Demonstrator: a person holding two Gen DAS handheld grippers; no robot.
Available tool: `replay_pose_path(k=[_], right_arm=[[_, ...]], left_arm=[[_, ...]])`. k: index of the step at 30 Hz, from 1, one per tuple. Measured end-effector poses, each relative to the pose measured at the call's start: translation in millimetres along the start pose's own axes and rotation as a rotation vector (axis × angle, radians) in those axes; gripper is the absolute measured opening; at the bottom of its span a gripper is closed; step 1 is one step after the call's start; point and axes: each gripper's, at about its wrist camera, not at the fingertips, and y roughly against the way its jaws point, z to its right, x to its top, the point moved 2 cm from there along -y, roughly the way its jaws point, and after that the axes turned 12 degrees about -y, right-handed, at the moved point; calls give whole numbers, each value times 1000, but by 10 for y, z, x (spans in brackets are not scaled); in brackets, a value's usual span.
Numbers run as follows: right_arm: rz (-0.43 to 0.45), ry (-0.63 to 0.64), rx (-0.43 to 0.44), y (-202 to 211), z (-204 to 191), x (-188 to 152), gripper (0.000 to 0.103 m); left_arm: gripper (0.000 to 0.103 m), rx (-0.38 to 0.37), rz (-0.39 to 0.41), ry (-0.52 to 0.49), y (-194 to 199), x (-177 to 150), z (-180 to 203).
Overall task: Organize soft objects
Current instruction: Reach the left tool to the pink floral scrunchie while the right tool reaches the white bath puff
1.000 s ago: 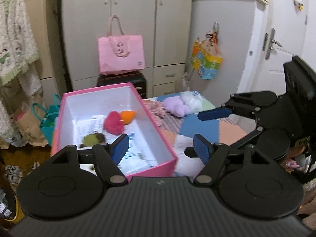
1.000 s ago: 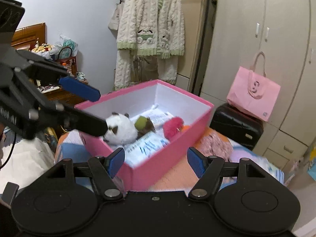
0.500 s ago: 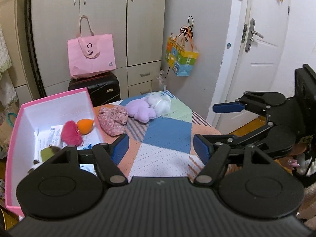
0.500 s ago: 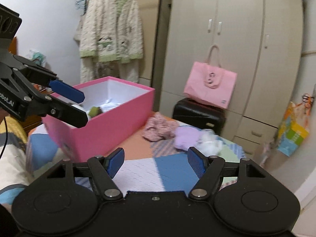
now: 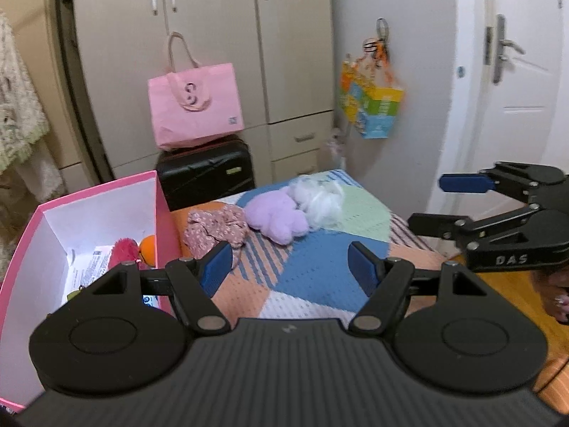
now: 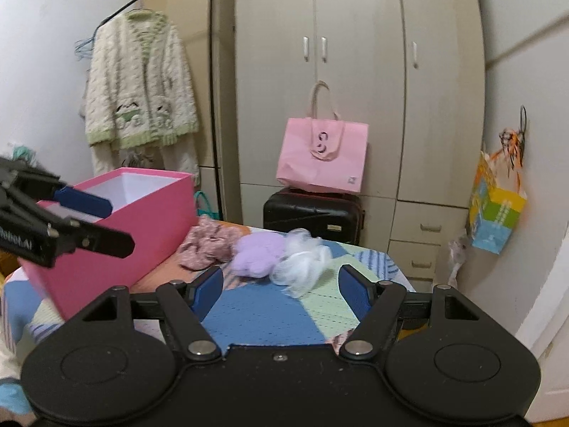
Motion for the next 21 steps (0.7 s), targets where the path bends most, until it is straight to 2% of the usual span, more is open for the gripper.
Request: replay_pose_path(k=[5, 10, 15, 18, 21], right_arm=[[-29, -61, 14, -221, 218, 46, 76], [-37, -131, 63, -430, 427, 106, 76], [-58, -180, 122, -730, 527, 183, 76], [-77, -209, 149, -934, 550, 226, 75], [-96, -199, 154, -1142, 551, 261, 69]], left_arm=[[69, 111, -24, -4, -349, 6, 67], [67, 182, -46, 22, -670, -8, 50], [67, 275, -30, 70, -1010, 72, 6], [67, 304, -41, 120, -1202, 94, -88], [67, 345, -76, 160, -1404, 66, -201]])
